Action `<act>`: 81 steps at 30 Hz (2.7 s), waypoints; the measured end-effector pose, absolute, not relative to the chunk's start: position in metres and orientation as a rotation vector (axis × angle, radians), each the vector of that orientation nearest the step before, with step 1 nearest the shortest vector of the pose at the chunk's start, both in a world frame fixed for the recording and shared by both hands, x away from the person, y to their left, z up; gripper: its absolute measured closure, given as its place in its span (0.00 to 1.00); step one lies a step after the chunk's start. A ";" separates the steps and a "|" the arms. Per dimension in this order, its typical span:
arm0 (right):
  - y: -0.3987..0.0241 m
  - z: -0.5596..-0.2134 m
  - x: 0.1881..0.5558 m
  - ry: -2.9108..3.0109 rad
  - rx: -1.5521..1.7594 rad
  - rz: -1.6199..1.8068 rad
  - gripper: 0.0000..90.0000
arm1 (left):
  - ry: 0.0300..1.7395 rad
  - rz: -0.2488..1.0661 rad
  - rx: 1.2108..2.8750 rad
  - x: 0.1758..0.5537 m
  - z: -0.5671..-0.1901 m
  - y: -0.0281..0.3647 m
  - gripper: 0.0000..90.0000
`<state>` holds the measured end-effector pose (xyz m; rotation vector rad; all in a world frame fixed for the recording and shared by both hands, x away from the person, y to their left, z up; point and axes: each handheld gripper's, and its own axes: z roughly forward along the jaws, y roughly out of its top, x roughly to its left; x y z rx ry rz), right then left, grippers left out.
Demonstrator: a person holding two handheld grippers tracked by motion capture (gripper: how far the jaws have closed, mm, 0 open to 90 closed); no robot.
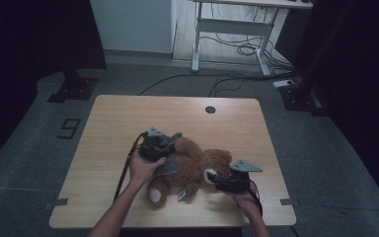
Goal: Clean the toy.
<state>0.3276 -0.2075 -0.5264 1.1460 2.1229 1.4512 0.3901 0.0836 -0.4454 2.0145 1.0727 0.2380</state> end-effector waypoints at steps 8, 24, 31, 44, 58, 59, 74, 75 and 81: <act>-0.209 -0.527 0.328 2.132 1.140 1.447 0.27 | 0.973 0.255 2.136 0.388 -0.449 0.013 0.87; -0.209 -0.527 0.328 2.130 1.137 1.466 0.27 | 1.148 0.336 2.061 0.377 -0.467 0.125 0.87; -0.209 -0.527 0.328 2.127 1.137 1.469 0.27 | 1.221 0.258 2.007 0.371 -0.491 0.158 0.87; -0.210 -0.528 0.329 2.121 1.158 1.479 0.27 | 1.191 0.286 1.947 0.361 -0.465 0.169 0.87; -0.210 -0.528 0.329 2.122 1.161 1.476 0.27 | 0.925 0.266 2.093 0.363 -0.445 0.038 0.87; -0.210 -0.527 0.329 2.125 1.160 1.475 0.27 | 0.918 0.263 2.103 0.362 -0.447 0.032 0.87; -0.210 -0.527 0.330 2.127 1.156 1.474 0.26 | 0.942 0.244 2.037 0.356 -0.456 0.079 0.87; -0.210 -0.527 0.330 2.125 1.158 1.474 0.26 | 0.946 0.253 2.036 0.354 -0.455 0.084 0.87; -0.210 -0.528 0.330 2.120 1.162 1.476 0.26 | 1.023 0.316 2.006 0.348 -0.462 0.124 0.87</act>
